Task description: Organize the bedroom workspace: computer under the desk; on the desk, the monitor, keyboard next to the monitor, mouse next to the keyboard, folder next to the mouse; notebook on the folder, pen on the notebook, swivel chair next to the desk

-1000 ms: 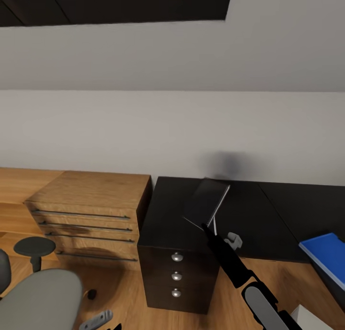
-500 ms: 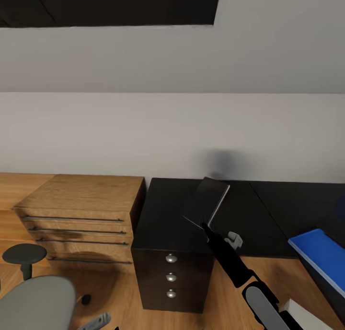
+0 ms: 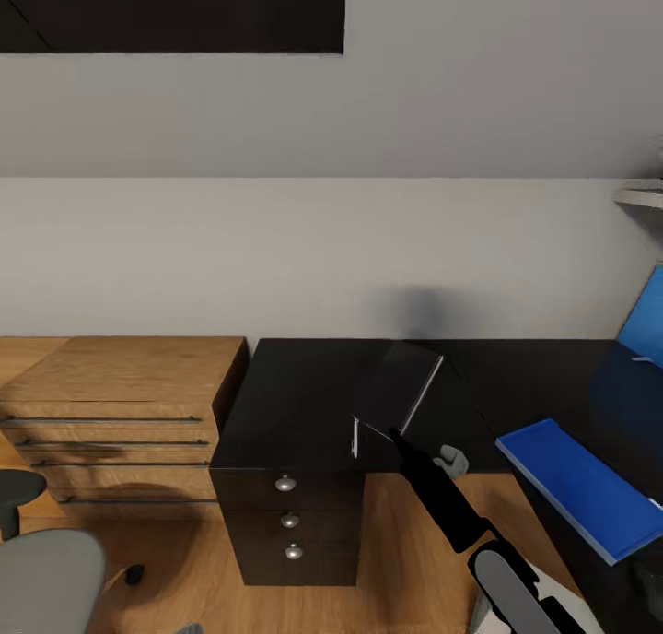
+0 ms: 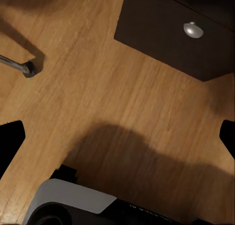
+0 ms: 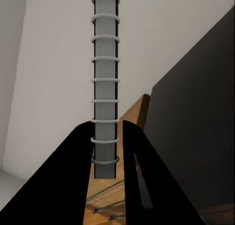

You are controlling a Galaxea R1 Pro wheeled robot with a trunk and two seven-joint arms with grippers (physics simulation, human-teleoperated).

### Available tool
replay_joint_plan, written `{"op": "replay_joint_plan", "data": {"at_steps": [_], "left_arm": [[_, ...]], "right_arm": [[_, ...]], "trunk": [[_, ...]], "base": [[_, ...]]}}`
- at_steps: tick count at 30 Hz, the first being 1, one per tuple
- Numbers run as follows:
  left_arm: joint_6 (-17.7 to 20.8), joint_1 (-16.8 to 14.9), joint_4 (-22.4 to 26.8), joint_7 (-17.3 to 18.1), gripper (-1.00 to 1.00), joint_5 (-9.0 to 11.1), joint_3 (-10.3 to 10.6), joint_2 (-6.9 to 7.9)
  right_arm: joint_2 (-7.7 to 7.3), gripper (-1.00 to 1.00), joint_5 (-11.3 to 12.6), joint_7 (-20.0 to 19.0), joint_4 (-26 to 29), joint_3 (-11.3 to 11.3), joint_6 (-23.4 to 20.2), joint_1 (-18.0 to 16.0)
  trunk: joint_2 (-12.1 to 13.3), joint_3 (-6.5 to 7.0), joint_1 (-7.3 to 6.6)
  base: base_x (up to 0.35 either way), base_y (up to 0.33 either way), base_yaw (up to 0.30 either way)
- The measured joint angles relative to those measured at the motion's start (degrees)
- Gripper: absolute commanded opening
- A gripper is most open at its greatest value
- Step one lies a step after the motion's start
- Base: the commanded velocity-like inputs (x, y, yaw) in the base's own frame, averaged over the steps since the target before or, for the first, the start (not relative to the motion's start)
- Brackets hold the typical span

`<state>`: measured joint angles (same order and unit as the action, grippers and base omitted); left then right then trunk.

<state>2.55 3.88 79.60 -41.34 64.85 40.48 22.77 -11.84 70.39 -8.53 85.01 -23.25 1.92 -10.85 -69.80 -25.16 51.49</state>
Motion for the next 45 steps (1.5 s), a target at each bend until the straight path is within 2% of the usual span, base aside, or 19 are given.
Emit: {"op": "replay_joint_plan", "data": {"at_steps": [5,14,19,27,30,31,39,45], "left_arm": [[0.0,0.0,-1.4,0.0,1.00,-1.5,0.2,-0.42],[-0.1,0.0,-4.8,0.1,1.00,-2.0,0.4,-1.93],[-0.1,0.0,-6.6,0.2,1.00,-2.8,0.5,-2.19],[-0.3,0.0,-12.7,1.3,1.00,-5.1,0.5,-4.23],[-0.3,0.0,-14.6,2.3,1.00,-5.8,0.4,-4.84],[-0.3,0.0,-15.4,2.9,1.00,-6.1,0.4,-5.18],[-0.3,0.0,-17.3,4.2,1.00,-6.9,0.3,-6.36],[-0.4,0.0,-17.7,4.4,1.00,-7.7,0.3,-6.69]], "right_arm": [[-0.09,-1.00,0.0,-0.1,0.0,0.0,0.0,0.0],[-0.13,-1.00,0.0,-0.2,-0.1,0.1,0.0,0.0],[-0.14,-1.00,0.0,-0.2,-0.2,0.1,0.0,0.0],[-0.14,-1.00,0.4,-0.3,-1.1,0.7,-0.1,0.0],[-0.25,-1.00,1.8,-0.3,-1.4,1.4,-0.1,0.0],[-0.58,-1.00,3.2,-0.2,-1.6,1.9,-0.1,0.0],[-2.93,-1.00,10.3,-0.2,-1.9,2.6,-0.4,0.0],[-3.72,-1.00,12.9,-0.3,-3.1,2.8,-1.0,0.0]], "trunk": [[0.0,0.00,-0.01],[0.0,0.00,-0.01],[0.0,0.00,-0.01],[0.0,0.00,-0.01],[0.0,0.00,-0.01],[0.0,0.00,-0.01],[0.0,0.00,-0.01],[0.0,0.00,-0.01]], "base": [[-0.031,-0.123,-0.001],[-0.004,-0.015,-0.093],[0.000,-0.002,-0.239],[0.000,0.000,-0.265],[0.000,0.000,-0.270],[0.000,0.000,-0.270],[0.000,0.000,-0.271],[0.000,0.000,-0.271]]}}
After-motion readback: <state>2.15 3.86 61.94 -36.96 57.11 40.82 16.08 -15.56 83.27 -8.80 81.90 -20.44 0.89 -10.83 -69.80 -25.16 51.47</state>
